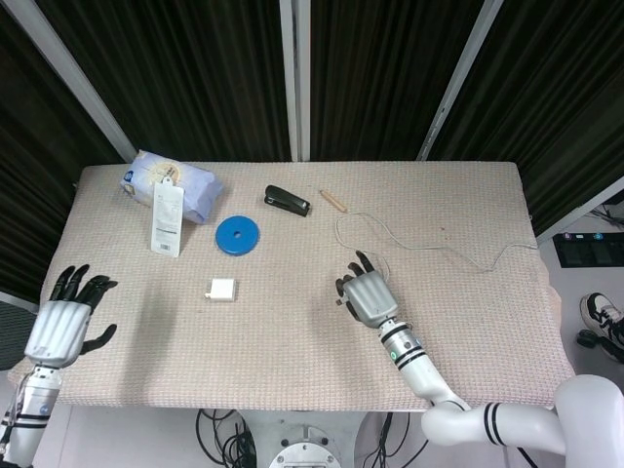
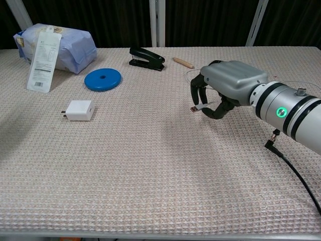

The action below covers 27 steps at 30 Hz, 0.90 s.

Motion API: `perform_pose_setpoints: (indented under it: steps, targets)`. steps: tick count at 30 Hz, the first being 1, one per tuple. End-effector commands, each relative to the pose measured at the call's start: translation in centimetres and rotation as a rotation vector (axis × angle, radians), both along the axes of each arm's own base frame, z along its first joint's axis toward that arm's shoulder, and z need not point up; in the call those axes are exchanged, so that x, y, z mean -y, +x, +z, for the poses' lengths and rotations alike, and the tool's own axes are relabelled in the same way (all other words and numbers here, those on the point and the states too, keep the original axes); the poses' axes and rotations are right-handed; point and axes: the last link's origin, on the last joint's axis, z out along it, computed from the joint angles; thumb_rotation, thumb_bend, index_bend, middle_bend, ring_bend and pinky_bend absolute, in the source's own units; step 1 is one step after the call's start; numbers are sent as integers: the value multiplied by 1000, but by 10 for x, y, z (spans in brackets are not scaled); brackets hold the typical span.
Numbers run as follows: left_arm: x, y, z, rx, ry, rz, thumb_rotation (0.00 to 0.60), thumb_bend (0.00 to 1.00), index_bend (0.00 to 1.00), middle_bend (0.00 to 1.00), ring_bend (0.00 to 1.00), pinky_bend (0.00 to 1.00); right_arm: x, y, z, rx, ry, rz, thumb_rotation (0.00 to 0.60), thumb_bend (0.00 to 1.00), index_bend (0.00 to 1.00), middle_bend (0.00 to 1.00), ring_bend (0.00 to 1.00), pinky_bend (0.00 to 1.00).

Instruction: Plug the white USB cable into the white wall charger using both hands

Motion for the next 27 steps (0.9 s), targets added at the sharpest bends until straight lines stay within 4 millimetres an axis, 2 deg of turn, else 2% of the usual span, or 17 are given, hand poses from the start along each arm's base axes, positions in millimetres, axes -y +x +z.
perform_pose_setpoints:
  steps: [1,7,12,19,27]
  targets:
    - [-28,21,-11,31,-65,-57,600,219,228,187,16,0,5,-2,13,40,-16,-22,600,337,561,489,203,41]
    - [-77,49,-49,31,-180,-65,600,216,226,187,16,0,20,9,53,122,-89,-40,600,336,562,489,203,43]
    - [-100,68,-82,45,-244,-48,600,214,225,187,17,0,25,14,79,171,-140,-54,600,337,562,489,203,43]
    - [-108,74,-123,50,-316,21,600,214,225,190,17,6,25,6,89,168,-150,-82,600,337,562,489,203,44]
    - [-109,67,-147,39,-306,74,600,220,243,219,36,19,25,-4,84,158,-133,-104,600,337,562,489,203,43]
